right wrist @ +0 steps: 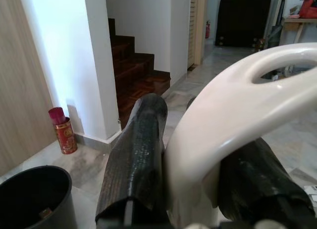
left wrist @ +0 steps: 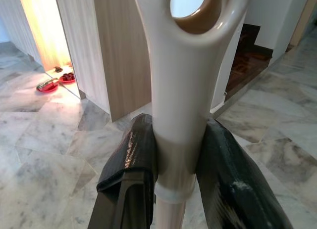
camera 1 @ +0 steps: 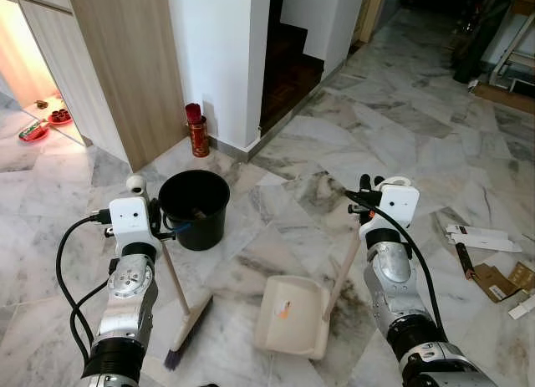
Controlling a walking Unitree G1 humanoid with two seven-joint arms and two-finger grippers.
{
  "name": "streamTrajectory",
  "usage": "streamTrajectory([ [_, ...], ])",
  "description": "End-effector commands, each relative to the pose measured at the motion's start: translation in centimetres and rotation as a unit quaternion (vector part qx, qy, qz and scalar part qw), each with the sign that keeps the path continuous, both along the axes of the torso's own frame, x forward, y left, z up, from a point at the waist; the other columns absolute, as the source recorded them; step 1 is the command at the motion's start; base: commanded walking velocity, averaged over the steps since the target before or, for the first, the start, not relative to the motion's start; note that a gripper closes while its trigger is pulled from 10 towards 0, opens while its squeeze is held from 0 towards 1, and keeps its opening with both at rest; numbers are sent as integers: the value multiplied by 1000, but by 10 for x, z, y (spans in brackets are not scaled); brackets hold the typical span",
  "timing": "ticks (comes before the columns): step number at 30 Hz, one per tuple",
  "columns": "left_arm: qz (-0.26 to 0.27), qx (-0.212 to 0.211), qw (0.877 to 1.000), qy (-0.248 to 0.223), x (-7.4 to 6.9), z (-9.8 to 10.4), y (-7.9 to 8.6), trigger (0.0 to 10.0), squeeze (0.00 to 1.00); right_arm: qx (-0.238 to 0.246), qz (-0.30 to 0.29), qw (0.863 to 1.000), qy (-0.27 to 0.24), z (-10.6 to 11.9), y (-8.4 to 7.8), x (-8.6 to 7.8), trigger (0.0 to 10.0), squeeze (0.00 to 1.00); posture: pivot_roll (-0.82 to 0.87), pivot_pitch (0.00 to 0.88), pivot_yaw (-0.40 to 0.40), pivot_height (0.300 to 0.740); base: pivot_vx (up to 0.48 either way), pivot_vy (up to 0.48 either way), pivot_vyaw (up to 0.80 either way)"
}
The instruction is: Sweep floor
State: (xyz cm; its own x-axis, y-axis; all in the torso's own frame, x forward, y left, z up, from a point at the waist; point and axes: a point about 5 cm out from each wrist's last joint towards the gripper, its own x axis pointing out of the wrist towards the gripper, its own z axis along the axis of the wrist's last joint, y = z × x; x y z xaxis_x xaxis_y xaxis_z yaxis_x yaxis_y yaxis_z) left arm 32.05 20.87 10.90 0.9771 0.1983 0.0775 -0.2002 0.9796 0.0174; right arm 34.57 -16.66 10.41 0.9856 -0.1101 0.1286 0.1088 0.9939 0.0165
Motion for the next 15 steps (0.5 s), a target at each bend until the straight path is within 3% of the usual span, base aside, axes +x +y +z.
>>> streamTrajectory([
  [1, -7, 1, 999, -35, 5, 15, -2, 10000, 0, 0, -9, 1000, -15, 8, -7, 2, 10000, 0, 93, 10, -68, 740, 0, 0, 0],
  [7, -13, -1, 999, -36, 6, 16, -4, 10000, 0, 10, -15, 1000, -24, 11, -13, 3, 10000, 0, 91, 5, -68, 740, 0, 0, 0],
  [13, -17, -2, 999, -36, 6, 16, -5, 10000, 0, 18, -13, 999, -30, 14, -15, 4, 10000, 0, 92, 0, -69, 740, 0, 0, -773],
  [15, -18, -3, 999, -37, 7, 17, -5, 10000, 0, 13, -12, 999, -31, 15, -13, 4, 10000, 0, 94, 1, -70, 740, 0, 0, 0],
])
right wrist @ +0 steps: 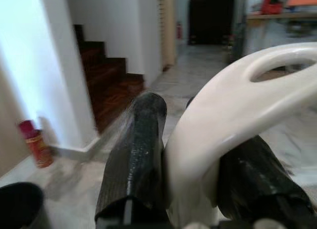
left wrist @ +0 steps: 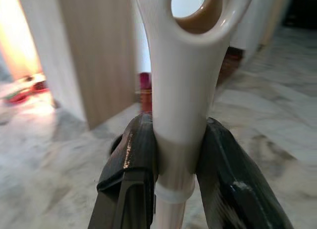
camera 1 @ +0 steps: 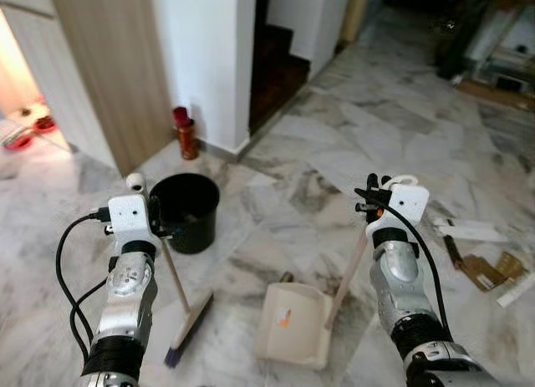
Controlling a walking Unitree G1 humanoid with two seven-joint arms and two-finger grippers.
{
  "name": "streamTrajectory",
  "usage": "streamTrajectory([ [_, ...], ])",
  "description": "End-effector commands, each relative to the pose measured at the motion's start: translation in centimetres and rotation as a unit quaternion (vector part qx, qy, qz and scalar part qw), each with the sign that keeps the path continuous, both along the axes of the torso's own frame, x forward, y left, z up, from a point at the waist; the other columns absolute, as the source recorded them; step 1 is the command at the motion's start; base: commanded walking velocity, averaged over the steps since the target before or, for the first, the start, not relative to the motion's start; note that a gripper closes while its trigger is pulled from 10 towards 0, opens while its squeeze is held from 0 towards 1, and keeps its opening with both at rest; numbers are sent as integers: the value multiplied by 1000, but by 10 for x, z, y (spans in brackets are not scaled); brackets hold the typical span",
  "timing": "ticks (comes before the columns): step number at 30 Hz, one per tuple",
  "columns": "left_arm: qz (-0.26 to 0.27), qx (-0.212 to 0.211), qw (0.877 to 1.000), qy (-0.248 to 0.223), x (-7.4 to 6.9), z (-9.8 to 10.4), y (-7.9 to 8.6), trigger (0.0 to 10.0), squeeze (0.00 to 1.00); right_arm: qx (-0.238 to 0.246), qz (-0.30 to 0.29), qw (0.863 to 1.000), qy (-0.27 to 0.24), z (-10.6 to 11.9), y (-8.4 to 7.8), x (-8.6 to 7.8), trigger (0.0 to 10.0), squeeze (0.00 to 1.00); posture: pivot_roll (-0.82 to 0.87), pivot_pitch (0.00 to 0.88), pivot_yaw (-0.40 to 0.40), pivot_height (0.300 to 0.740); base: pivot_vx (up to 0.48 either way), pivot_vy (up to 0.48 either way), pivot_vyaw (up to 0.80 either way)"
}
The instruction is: Sweep floor
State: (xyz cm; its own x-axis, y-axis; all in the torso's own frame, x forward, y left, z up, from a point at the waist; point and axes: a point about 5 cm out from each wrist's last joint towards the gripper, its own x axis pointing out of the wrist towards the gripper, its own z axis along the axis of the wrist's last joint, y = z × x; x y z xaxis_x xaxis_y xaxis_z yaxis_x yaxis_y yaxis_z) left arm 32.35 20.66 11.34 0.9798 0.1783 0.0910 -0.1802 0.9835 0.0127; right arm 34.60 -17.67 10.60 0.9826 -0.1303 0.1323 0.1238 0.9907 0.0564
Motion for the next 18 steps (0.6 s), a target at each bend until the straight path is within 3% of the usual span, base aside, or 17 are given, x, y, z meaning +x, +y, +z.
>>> streamTrajectory([
  [1, -7, -2, 1000, -30, 4, 12, -3, 10000, 0, -7, -5, 1000, -29, 14, -2, 4, 10000, 0, 94, 1, -70, 740, 0, 0, 0],
  [11, -6, 4, 999, -31, 4, 14, -2, 10000, 0, 0, 8, 999, -37, 17, 2, 6, 10000, 0, 94, 17, -69, 740, 0, 0, 0],
  [15, -6, 3, 999, -32, 4, 14, -2, 10000, 0, 1, 5, 999, -39, 18, 0, 6, 10000, 0, 94, 19, -70, 740, 0, 0, -705],
  [18, -4, 4, 999, -33, 4, 14, -2, 10000, 0, -4, 5, 999, -42, 19, -1, 5, 10000, 0, 93, 22, -71, 740, 0, 0, 0],
])
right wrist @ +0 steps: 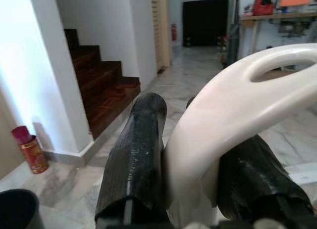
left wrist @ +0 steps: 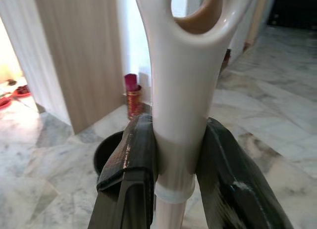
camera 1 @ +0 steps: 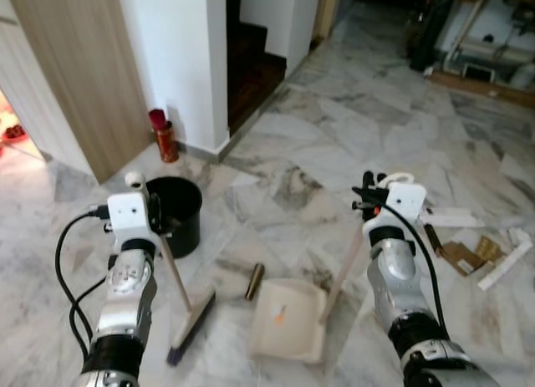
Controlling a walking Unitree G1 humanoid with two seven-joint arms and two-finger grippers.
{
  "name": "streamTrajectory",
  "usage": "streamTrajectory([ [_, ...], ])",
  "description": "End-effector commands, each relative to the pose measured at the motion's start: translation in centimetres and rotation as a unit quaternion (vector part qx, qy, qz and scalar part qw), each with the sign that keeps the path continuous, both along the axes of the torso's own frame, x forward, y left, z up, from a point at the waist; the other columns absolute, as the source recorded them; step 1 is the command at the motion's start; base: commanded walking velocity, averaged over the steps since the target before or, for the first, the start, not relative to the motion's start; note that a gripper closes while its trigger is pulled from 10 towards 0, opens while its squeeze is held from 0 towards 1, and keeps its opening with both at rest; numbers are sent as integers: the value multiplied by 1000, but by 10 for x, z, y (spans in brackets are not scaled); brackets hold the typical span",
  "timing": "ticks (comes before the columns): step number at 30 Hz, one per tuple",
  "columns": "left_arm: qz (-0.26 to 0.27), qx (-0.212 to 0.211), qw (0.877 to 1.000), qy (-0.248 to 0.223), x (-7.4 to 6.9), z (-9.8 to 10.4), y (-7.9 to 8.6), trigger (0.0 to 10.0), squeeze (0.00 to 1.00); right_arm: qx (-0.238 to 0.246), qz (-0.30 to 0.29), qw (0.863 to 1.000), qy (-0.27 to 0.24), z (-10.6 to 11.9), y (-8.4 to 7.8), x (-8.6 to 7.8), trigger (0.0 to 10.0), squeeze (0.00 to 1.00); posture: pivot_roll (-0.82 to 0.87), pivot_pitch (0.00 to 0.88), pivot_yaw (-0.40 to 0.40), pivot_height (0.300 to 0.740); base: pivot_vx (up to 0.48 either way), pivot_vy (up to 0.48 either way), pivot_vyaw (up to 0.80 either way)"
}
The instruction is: Sweep floor
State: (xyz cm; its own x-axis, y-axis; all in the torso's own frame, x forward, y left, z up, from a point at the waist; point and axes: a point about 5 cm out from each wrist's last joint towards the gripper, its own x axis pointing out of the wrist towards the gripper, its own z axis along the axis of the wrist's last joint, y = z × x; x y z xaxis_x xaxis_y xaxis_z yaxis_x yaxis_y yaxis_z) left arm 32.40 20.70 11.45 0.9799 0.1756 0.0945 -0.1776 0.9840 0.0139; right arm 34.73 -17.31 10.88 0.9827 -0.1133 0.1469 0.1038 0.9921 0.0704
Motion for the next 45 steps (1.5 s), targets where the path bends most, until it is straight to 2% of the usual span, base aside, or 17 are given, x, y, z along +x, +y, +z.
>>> streamTrajectory([
  [1, -1, 3, 1000, -31, 4, 13, -2, 10000, 0, -12, -5, 999, -35, 16, -5, 4, 10000, 0, 94, 22, -72, 740, 0, 0, 0],
  [7, 3, 4, 999, -33, 3, 14, -1, 10000, 0, -12, -1, 999, -39, 17, -3, 4, 10000, 0, 96, 28, -75, 740, 0, 0, 0],
  [21, 22, 6, 999, -36, 2, 15, 5, 10000, 0, -15, 8, 999, -36, 18, -2, 6, 10000, 0, 96, 36, -82, 740, 275, 0, 0],
  [45, 28, 11, 999, -42, 2, 18, 8, 10000, 0, -15, 12, 999, -35, 17, -1, 5, 10000, 0, 96, 35, -82, 740, 411, 0, 0],
])
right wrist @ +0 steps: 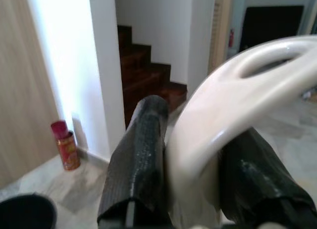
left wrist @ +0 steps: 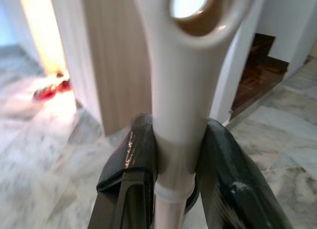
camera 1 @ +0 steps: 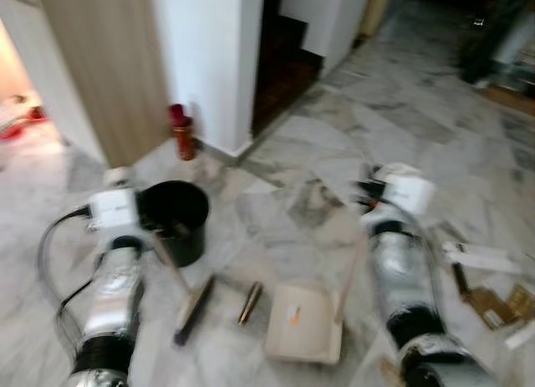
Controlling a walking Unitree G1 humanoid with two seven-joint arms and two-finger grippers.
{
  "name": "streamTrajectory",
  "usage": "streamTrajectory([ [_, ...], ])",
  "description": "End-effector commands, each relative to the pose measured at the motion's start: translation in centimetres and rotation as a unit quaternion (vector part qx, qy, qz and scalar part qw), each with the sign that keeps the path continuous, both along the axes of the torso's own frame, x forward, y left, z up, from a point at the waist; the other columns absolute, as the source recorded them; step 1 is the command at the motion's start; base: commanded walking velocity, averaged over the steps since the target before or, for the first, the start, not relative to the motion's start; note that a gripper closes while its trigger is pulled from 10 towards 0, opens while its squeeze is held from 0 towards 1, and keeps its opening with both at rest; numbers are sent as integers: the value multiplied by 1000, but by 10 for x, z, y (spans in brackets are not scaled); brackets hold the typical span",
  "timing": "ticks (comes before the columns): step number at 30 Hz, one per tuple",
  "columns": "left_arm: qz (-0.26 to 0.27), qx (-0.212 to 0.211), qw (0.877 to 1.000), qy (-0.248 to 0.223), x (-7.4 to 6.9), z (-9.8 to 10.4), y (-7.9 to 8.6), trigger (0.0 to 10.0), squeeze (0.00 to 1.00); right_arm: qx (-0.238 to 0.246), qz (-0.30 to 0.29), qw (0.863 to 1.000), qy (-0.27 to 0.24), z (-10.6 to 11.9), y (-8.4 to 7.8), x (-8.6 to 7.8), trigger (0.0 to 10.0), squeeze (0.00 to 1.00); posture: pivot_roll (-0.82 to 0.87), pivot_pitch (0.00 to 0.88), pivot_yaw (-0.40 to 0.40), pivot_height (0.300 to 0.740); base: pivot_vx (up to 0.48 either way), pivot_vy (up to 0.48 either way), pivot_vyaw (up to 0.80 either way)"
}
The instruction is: Sweep floor
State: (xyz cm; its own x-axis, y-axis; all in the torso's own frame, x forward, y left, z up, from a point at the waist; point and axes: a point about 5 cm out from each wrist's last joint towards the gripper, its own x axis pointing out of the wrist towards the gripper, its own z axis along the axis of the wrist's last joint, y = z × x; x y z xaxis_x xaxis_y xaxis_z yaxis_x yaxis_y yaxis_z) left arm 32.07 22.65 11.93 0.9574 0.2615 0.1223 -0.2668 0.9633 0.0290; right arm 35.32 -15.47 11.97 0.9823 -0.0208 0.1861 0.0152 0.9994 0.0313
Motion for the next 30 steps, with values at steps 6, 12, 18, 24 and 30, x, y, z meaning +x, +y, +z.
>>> streamTrajectory([
  [6, -20, 2, 999, -31, 6, 13, -12, 10000, 0, 6, -31, 999, -14, 5, -19, -1, 10000, 0, 97, 36, -82, 740, 431, 0, 0],
  [12, -27, 5, 999, -35, 6, 14, -14, 10000, 0, 6, -31, 999, -11, 3, -19, -2, 10000, 0, 95, 37, -80, 740, 114, 0, 0],
  [18, -30, 3, 999, -31, 5, 13, -16, 10000, 0, 5, -39, 999, 13, -10, -23, -6, 10000, 0, 96, 39, -80, 740, 0, 0, 0],
  [24, -31, 4, 999, -28, 2, 11, -16, 10000, 0, -11, -35, 999, 34, -23, -22, -12, 10000, 0, 101, 60, -82, 740, 0, 0, 0],
  [30, -32, 3, 999, -23, -2, 9, -17, 10000, 0, -19, -34, 998, 47, -31, -23, -16, 10000, 0, 98, 79, -84, 740, 0, 0, 0],
])
